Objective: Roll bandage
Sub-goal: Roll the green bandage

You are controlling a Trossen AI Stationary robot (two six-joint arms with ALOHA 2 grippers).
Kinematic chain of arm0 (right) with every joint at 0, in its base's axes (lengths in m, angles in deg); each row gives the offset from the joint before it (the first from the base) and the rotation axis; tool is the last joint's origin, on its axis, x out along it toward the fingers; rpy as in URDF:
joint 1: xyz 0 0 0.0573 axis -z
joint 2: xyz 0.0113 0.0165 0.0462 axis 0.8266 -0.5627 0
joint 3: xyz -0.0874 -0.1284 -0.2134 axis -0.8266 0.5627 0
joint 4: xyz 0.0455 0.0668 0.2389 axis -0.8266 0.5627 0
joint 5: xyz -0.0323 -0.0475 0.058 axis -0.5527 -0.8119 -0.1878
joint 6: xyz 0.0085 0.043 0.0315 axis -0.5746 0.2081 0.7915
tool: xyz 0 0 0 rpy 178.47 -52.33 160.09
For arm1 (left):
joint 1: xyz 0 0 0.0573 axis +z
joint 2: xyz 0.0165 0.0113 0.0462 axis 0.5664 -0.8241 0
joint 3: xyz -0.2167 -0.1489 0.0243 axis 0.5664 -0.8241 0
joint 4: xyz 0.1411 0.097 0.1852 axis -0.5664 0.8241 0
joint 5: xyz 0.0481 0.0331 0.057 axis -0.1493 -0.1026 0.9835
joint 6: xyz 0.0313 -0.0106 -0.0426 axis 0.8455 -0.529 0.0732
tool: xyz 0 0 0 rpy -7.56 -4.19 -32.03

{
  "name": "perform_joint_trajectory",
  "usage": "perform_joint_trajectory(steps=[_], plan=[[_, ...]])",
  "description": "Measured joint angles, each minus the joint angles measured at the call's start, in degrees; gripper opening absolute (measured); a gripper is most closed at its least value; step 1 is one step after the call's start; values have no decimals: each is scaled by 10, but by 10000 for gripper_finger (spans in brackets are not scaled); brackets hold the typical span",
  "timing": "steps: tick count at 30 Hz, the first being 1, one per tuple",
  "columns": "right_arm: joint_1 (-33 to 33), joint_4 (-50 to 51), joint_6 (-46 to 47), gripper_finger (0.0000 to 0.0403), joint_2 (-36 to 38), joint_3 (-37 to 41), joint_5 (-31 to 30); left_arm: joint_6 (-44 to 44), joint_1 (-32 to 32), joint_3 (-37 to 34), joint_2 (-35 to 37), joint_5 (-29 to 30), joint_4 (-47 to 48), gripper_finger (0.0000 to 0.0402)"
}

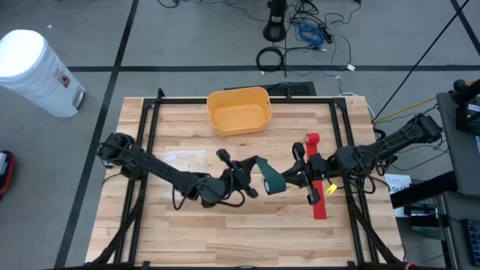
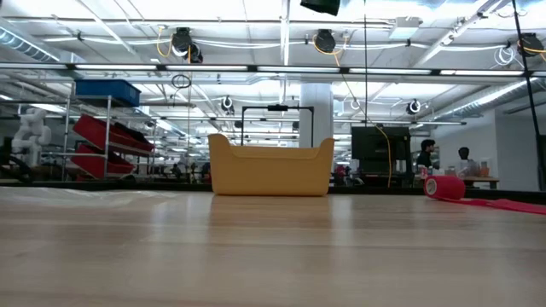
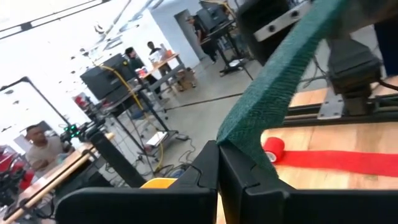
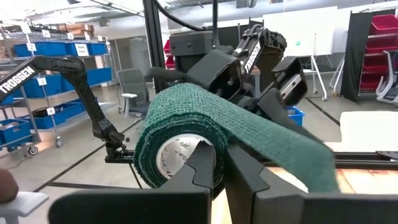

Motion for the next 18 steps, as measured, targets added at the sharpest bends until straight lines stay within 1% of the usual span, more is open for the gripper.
perform_joint_trajectory(steps=[6, 10, 14, 18], plan=[[0, 0, 7, 11, 0, 0, 0, -4, 13, 0, 0, -1, 0, 1], [0, 0, 15, 11, 0, 0, 0, -19, 19, 0, 0, -16, 3, 1], [0, 1, 20, 11, 0, 0, 2, -17, 27, 0, 0, -16, 2, 0], [0, 10, 26, 11, 0, 0, 2, 18, 30, 0, 0, -16, -33, 0]])
